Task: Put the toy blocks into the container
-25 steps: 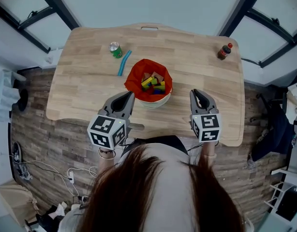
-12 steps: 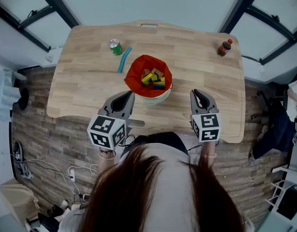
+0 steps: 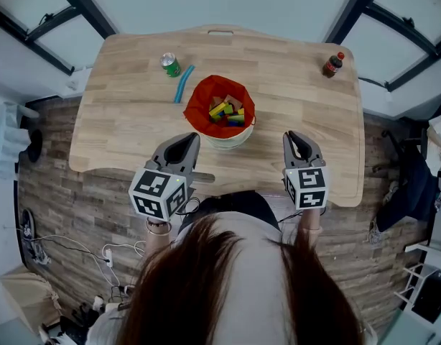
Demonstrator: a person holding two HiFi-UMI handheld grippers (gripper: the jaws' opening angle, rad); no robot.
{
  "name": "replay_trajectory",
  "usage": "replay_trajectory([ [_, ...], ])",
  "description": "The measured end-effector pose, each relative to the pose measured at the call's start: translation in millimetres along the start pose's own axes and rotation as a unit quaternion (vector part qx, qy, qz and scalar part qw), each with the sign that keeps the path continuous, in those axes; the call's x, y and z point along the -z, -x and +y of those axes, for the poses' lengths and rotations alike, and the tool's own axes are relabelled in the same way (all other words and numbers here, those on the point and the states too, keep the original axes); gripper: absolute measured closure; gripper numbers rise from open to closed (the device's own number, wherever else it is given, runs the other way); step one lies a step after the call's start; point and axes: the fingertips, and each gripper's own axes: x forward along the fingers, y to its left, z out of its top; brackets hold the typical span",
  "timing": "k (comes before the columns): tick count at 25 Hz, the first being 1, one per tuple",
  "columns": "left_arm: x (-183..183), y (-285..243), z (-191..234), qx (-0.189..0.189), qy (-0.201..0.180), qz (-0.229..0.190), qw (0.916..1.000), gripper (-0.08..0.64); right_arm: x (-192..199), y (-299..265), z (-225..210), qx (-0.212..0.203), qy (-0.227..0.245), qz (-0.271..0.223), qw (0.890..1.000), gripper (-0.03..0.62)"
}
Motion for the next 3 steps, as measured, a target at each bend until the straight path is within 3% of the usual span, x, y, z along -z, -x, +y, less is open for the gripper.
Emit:
replay_trajectory([
  [3, 0.5, -1.1, -1.2, 0.001, -0.003, 0.001, 1.0, 0.551, 2.8, 1.3, -0.7, 0.001, -0.002, 0.001, 1.0, 0.545],
])
